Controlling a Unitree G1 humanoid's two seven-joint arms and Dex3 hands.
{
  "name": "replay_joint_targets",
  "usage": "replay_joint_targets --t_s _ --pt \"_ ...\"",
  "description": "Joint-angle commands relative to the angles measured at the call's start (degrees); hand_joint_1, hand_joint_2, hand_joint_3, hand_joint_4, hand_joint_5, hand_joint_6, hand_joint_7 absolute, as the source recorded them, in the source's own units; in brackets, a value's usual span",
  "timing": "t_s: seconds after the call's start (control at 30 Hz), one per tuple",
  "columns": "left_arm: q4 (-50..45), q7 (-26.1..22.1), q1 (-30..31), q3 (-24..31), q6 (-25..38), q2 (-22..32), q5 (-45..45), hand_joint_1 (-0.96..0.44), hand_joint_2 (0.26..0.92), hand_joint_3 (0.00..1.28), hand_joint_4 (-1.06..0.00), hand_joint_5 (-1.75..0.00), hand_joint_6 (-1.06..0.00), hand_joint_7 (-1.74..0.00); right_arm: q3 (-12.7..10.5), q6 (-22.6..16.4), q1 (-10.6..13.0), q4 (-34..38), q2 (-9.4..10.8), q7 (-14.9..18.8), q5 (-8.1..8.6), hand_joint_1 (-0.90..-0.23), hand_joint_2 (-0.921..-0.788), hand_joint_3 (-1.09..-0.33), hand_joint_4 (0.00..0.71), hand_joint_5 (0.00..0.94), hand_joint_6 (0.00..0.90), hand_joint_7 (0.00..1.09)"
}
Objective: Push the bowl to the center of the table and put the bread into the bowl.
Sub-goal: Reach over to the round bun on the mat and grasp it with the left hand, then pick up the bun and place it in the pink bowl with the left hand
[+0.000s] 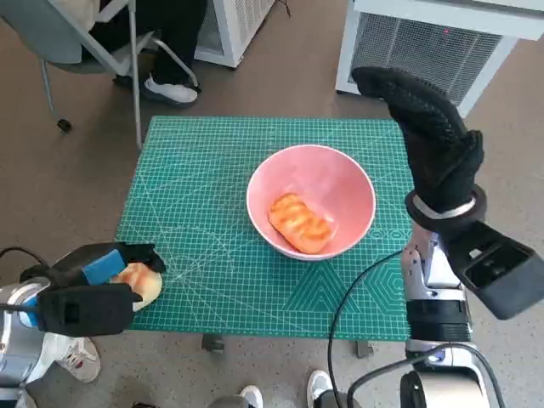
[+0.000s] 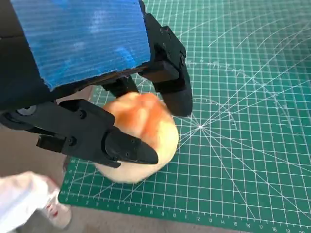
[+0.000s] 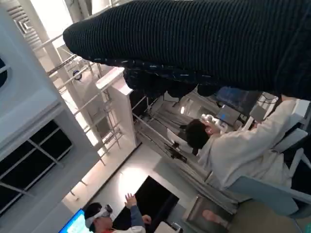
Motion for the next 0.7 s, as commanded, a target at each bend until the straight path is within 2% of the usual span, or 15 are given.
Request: replay_joint_targets --t_s 0.03,0.2,0.4,0.6,0.7 --pt "-0.80 0.50 -1.93 1.75 -2.87 0.29 -2.35 0.00 0.912 0.13 -0.62 -1.25 -0.57 -1.22 -0.11 -0.09 0.52 0.86 0.11 0.13 -0.15 -0.565 -0.921 -0.801 0.226 0.030 -0.001 0.58" --pt "-4.56 -0.41 -4.48 4.02 -3.07 0.81 -5.36 0.00 0.919 0.15 -0.54 -1.28 -0.58 -1.27 -0.07 0.07 0.44 0.69 0.10 0.24 0.09 -0.559 -0.921 -0.803 0.225 0.031 -0.001 0.58" --pt "-10.75 -0.76 -10.54 5.53 -0.13 -0.12 -8.03 0.00 0.920 0.17 -0.49 -1.31 -0.59 -1.28 -0.24 -0.18 0.06 1.46 -0.10 0.50 0.22 -0.563 -0.921 -0.800 0.225 0.032 -0.001 0.58" --pt "-13.91 0.67 -19.07 3.55 2.07 -3.25 -8.14 0.00 0.920 0.15 -0.50 -1.31 -0.61 -1.24 -0.13 -0.40 -0.35 2.03 -0.07 0.62 0.18 -0.564 -0.921 -0.796 0.226 0.034 -0.001 0.59" --pt "-13.37 2.08 -24.21 1.21 1.23 -5.99 -6.90 0.00 0.920 0.15 -0.51 -1.30 -0.62 -1.24 -0.10 -0.36 -0.52 2.42 0.02 0.94 0.52 -0.562 -0.921 -0.793 0.227 0.035 -0.001 0.59"
